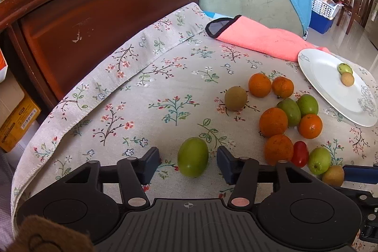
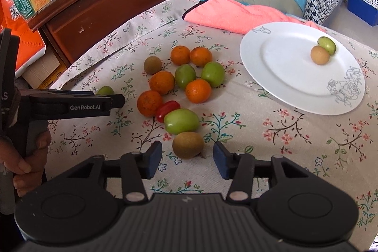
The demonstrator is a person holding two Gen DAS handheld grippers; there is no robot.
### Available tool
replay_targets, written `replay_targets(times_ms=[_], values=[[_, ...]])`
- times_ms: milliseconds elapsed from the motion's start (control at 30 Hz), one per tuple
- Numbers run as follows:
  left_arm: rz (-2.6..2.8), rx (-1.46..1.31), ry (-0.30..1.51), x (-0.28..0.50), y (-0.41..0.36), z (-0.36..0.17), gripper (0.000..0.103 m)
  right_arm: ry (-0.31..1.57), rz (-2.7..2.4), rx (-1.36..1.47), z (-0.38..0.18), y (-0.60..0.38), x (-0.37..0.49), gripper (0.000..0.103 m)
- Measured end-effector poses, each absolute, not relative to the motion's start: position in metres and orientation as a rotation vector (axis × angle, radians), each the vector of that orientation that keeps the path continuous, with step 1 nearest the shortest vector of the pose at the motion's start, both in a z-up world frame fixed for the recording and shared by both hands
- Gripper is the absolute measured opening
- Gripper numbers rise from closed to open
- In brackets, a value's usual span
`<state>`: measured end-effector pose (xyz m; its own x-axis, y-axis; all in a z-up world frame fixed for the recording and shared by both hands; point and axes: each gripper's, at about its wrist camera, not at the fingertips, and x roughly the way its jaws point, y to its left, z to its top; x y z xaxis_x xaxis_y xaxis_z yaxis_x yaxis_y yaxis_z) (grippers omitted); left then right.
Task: Organize fruits
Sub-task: 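Close the right tool on a brown kiwi while the left tool grasps a green jujube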
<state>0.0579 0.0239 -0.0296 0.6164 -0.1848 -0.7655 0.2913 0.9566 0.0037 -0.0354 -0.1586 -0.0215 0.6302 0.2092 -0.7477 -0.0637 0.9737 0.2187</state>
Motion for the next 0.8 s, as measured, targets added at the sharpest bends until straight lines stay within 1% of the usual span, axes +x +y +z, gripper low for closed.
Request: replay_targets(times_ms=[67,100,167,200,267,800], values=[[-0.278,0.146,0.856,0.057,0.022,-0.029,0.037,0.874,0.153,0.165,-0.022,-0.157,-0.036,0.044],[-0.278,0.149,0.853,0.056,0.022,-0.028,0.035,0.873,0.152,0.159,-0.022,-0.157,-0.036,0.04],[-0.28,0.14,0.851,0.056,0.023,-0.027,0.025,0.872,0.151,0.157,-0.022,-0.157,-0.036,0.034],[-0.283,0.131,0.852,0.056,0.023,-0.027,0.024,0.871,0.151,0.158,-0.022,-0.157,-0.036,0.031],[-0.283,0.117,0.855,0.057,0.024,-0.026,0.024,0.868,0.151,0.158,-0.021,-0.157,-0.036,0.03],[-0.279,0.08,0.785,0.051,0.013,-0.005,0.024,0.821,0.147,0.207,-0.005,-0.164,-0.036,0.03]])
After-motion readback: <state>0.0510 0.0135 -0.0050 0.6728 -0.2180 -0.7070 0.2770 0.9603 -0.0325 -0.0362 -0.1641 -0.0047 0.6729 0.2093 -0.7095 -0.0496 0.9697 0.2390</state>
